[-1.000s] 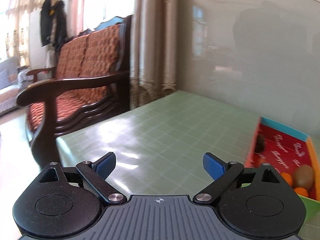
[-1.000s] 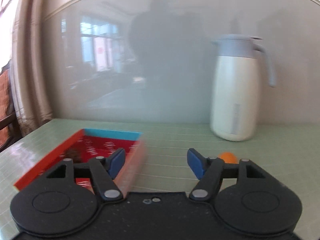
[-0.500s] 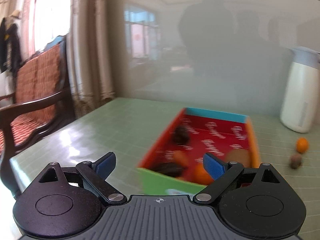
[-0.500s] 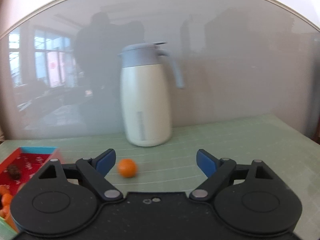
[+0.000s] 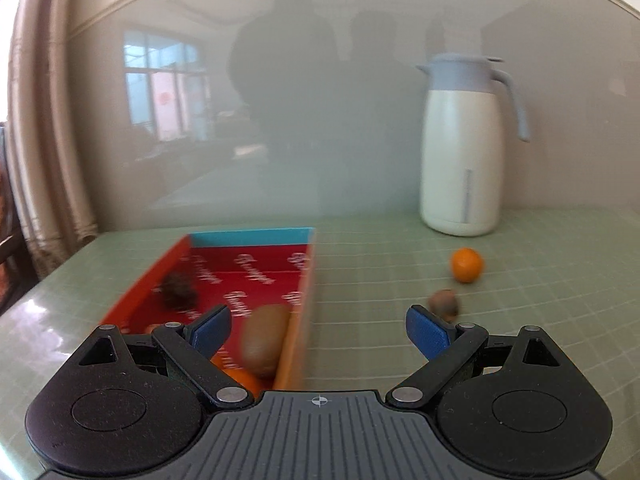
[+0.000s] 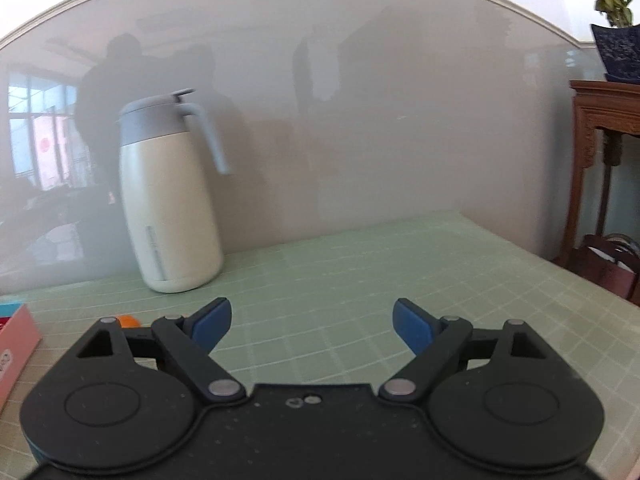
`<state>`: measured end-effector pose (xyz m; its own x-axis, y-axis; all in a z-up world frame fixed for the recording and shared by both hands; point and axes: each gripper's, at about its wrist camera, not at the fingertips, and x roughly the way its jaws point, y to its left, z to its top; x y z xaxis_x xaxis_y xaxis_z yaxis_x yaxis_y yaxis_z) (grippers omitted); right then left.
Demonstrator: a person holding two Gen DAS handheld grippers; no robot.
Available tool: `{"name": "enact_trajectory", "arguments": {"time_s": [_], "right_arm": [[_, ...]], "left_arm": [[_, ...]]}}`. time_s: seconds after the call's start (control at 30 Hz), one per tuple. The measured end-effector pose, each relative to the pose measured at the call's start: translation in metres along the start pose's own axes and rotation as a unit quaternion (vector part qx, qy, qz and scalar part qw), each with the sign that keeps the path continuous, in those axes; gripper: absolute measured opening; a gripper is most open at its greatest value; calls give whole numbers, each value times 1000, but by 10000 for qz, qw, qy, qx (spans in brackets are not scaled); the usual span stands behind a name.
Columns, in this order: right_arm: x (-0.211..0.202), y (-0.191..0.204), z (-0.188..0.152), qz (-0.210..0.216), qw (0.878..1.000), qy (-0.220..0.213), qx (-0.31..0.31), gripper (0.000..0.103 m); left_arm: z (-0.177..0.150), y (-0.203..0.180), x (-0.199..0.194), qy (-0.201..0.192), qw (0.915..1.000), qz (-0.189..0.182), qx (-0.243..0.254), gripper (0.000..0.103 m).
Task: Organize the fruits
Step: 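Reach the left gripper to the small brown fruit and close on it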
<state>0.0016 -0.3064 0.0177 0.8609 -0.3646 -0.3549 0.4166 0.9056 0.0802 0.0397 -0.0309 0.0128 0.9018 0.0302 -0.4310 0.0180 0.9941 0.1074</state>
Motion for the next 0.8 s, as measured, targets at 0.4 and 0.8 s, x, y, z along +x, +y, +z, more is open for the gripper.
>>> {"name": "enact_trajectory", "arguments": {"time_s": [0.4,0.8], "right_arm": [[1,-40,2,-819,9959,-191,330,89],[-4,-58,1,-1808,9808,-630,365,101]], "left_arm": [[4,-51,21,142,9982,-477,323,93],[13,-84,68,444,9964,-692,199,93]]}}
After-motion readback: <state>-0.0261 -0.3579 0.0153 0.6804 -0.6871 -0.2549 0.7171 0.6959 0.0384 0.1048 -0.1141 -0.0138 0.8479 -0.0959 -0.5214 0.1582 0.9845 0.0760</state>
